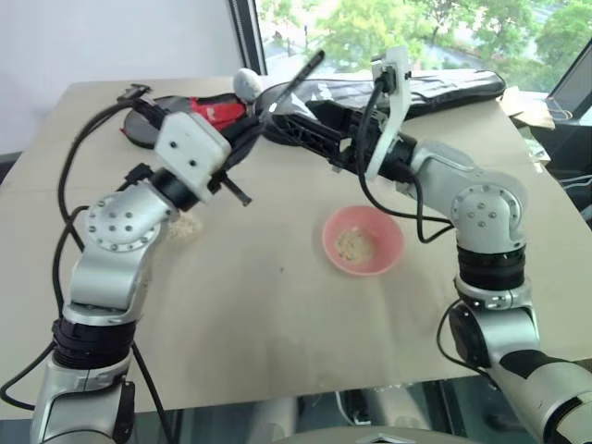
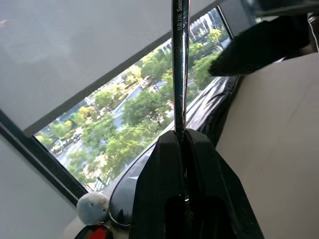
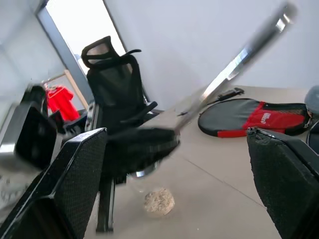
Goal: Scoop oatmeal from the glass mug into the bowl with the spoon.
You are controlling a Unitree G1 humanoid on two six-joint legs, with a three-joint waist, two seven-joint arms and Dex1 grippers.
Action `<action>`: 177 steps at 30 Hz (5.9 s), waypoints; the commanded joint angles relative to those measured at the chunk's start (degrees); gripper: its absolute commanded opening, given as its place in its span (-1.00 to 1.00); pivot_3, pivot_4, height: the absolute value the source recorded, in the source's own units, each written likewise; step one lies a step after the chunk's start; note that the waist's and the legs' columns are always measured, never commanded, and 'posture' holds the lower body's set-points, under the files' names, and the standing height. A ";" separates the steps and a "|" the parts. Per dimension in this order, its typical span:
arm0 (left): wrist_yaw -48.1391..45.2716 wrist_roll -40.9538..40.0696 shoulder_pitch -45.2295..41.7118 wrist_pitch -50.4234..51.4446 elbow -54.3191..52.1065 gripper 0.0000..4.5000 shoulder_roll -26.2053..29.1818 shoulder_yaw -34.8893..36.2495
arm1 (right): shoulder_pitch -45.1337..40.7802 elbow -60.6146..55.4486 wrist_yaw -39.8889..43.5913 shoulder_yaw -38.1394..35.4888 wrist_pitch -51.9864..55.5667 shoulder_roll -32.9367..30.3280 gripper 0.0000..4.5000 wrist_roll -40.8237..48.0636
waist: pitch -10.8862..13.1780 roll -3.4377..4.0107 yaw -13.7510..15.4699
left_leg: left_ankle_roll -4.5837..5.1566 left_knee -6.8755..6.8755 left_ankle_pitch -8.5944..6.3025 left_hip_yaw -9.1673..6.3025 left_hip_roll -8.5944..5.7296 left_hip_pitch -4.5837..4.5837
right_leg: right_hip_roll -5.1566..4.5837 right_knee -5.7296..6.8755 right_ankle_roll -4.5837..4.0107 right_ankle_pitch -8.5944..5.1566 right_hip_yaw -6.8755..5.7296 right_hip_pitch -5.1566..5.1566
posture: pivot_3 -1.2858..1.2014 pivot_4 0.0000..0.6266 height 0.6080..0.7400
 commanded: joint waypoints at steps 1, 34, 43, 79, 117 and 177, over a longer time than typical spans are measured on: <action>-0.93 2.52 -0.66 -2.89 -1.47 -0.98 -0.24 0.00 | -3.33 0.24 -2.62 -4.12 0.94 2.10 1.00 3.85 | 0.00 0.00 0.03 | 0.00 0.00 0.00 -0.01 0.00 -0.01 | 0.00 0.00 0.00 0.00 -0.01 -0.01 | 0.03 -0.52 1.00; 3.57 3.45 4.22 5.23 -12.70 0.38 -6.32 7.10 | -2.18 5.00 -7.38 -7.10 1.01 0.65 -1.00 -0.87 | 0.00 0.00 0.11 | 0.04 0.02 0.02 -0.03 0.00 -0.08 | -0.02 -0.03 0.01 0.00 -0.02 -0.03 | 0.03 -0.52 1.00; 20.62 9.14 20.36 14.58 -27.83 0.38 -18.69 25.05 | -3.51 14.36 -11.86 -13.47 -1.29 -2.70 -1.00 -4.75 | 0.00 0.03 0.03 | 0.05 -0.04 0.02 0.05 0.02 -0.14 | -0.02 -0.06 0.08 0.04 0.05 -0.07 | 0.03 -0.52 1.00; 13.77 4.00 24.48 -0.07 12.21 0.38 -14.01 26.13 | -1.43 10.60 -15.96 -16.01 -1.60 -1.67 -1.00 -7.26 | -0.02 0.08 0.29 | 0.25 -0.07 0.02 0.11 -0.02 -0.24 | -0.14 -0.10 0.10 0.07 0.03 -0.31 | 0.03 -0.52 1.00; 6.48 1.24 2.27 -5.08 29.38 -0.99 -17.32 10.49 | -6.98 1.11 -9.38 -11.10 6.88 -0.79 -1.00 2.79 | -0.14 0.19 1.62 | 0.33 -0.07 0.24 0.05 -0.27 -0.49 | -0.38 -0.03 0.30 0.18 -0.09 -0.36 | 0.03 -0.52 1.00; -1.40 8.74 -12.57 -14.47 42.78 -0.99 -23.14 -3.87 | -13.43 14.63 -8.71 -23.77 25.88 2.40 -1.00 -17.90 | -0.09 0.20 1.56 | 0.45 0.53 0.28 0.02 -0.35 -0.66 | -0.46 0.08 0.39 0.23 -0.16 -0.37 | 0.03 -0.52 1.00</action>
